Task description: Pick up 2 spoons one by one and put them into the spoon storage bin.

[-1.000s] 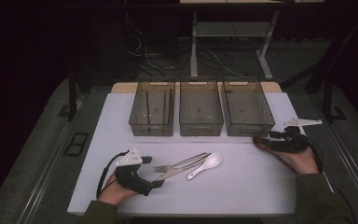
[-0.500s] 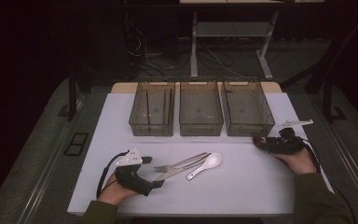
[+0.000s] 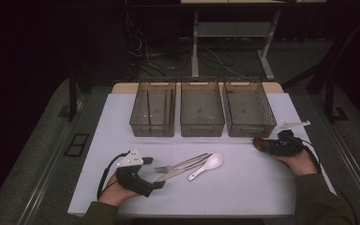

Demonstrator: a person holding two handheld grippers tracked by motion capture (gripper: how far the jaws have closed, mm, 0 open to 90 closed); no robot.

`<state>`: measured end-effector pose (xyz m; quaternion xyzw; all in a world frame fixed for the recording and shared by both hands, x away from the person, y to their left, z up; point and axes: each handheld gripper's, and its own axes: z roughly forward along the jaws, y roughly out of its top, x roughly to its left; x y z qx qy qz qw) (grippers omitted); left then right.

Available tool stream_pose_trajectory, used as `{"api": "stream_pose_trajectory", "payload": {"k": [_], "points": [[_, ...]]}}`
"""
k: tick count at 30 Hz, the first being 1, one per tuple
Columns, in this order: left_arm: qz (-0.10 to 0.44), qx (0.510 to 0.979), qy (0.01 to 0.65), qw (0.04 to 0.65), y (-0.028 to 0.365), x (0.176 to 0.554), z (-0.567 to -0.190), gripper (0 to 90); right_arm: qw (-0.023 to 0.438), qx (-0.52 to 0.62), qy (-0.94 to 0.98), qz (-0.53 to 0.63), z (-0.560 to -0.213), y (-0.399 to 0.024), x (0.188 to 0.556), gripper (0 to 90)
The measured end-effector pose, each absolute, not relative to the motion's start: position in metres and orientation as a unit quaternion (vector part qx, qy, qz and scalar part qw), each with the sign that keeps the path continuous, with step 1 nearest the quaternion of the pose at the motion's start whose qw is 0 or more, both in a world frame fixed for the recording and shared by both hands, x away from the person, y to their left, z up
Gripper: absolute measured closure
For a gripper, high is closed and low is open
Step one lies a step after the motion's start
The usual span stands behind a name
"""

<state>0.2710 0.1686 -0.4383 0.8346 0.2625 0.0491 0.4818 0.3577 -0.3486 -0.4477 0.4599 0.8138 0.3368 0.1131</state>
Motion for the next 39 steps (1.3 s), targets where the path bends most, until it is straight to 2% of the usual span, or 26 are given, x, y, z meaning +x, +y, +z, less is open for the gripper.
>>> {"api": "stream_pose_trajectory", "payload": {"k": [12, 23, 34, 39], "points": [[0.049, 0.835, 0.262, 0.481, 0.168, 0.271, -0.438, 0.5, 0.133, 0.423, 0.842, 0.308, -0.446, -0.338, 0.354, 66.3], [0.049, 0.835, 0.263, 0.481, 0.168, 0.271, -0.439, 0.5, 0.133, 0.412, 0.849, 0.302, -0.445, -0.337, 0.353, 79.7], [0.048, 0.835, 0.262, 0.482, 0.168, 0.271, -0.438, 0.5, 0.122, 0.420, 0.843, 0.312, -0.443, -0.337, 0.353, 80.5], [0.049, 0.835, 0.262, 0.482, 0.169, 0.271, -0.438, 0.5, 0.132, 0.414, 0.841, 0.323, -0.438, -0.335, 0.351, 80.6]]}}
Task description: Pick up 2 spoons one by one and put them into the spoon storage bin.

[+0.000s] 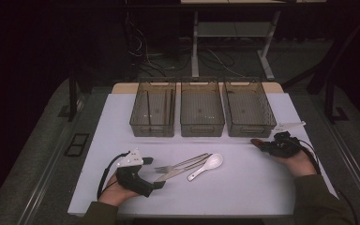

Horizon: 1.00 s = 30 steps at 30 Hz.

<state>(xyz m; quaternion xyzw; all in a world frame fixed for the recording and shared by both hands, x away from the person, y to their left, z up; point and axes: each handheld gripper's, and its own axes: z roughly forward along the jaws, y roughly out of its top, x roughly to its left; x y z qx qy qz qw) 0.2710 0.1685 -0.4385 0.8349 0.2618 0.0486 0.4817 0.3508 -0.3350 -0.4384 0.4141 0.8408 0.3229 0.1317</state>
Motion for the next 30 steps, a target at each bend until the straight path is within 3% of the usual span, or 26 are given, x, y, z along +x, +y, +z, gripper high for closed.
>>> {"api": "stream_pose_trajectory", "payload": {"k": [30], "points": [[0.048, 0.837, 0.261, 0.479, 0.168, 0.271, -0.439, 0.5, 0.125, 0.394, 0.808, 0.420, -0.407, -0.315, 0.345, 80.5]]}}
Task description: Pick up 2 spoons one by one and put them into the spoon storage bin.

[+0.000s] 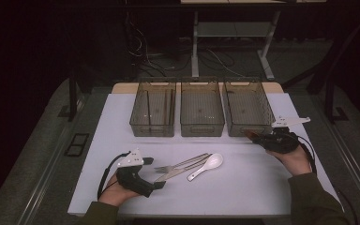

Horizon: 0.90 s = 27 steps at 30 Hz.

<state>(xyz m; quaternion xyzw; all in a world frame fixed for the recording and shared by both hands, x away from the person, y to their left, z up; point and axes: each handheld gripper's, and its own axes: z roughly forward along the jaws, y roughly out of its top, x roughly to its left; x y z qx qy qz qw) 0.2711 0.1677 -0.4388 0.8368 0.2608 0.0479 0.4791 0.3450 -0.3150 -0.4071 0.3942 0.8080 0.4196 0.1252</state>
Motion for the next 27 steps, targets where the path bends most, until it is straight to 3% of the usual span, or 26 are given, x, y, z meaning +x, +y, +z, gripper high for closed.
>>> {"api": "stream_pose_trajectory", "payload": {"k": [27], "points": [[0.047, 0.836, 0.263, 0.480, 0.168, 0.271, -0.439, 0.5, 0.132, 0.360, 0.788, 0.482, -0.369, -0.265, 0.381, 80.5]]}}
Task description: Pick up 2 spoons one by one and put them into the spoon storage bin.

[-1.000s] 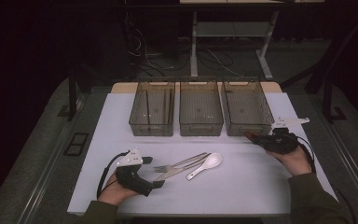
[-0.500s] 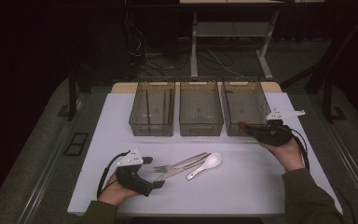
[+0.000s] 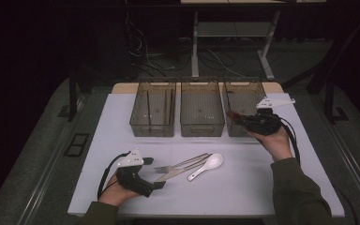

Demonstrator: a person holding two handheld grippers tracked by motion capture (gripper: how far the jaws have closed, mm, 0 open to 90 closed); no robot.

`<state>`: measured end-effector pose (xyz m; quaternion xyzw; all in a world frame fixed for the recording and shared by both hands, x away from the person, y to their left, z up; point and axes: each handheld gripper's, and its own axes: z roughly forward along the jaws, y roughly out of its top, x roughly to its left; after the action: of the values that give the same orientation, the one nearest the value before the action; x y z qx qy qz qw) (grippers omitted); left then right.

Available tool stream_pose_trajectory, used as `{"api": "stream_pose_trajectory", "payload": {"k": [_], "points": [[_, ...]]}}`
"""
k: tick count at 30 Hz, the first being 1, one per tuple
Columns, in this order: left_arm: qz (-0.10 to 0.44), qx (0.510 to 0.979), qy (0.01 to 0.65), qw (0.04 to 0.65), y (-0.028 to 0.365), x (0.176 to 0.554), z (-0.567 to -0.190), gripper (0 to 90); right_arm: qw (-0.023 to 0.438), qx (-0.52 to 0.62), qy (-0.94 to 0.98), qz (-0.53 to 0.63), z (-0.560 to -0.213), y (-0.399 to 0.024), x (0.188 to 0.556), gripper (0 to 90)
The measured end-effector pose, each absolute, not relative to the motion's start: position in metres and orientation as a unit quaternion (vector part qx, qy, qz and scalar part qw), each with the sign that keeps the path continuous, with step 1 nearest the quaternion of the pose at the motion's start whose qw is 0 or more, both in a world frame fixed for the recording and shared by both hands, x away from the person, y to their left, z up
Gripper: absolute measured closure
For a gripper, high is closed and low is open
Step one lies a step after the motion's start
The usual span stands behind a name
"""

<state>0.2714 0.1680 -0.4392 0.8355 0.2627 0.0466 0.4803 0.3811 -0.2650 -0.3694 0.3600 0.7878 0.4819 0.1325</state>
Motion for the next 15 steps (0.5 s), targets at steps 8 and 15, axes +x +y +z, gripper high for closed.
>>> {"api": "stream_pose_trajectory", "payload": {"k": [8, 15], "points": [[0.046, 0.835, 0.263, 0.482, 0.169, 0.272, -0.440, 0.5, 0.131, 0.352, 0.789, 0.486, -0.360, -0.245, 0.397, 80.5], [0.043, 0.833, 0.264, 0.484, 0.169, 0.273, -0.440, 0.5, 0.124, 0.361, 0.788, 0.483, -0.354, -0.224, 0.416, 80.5]]}}
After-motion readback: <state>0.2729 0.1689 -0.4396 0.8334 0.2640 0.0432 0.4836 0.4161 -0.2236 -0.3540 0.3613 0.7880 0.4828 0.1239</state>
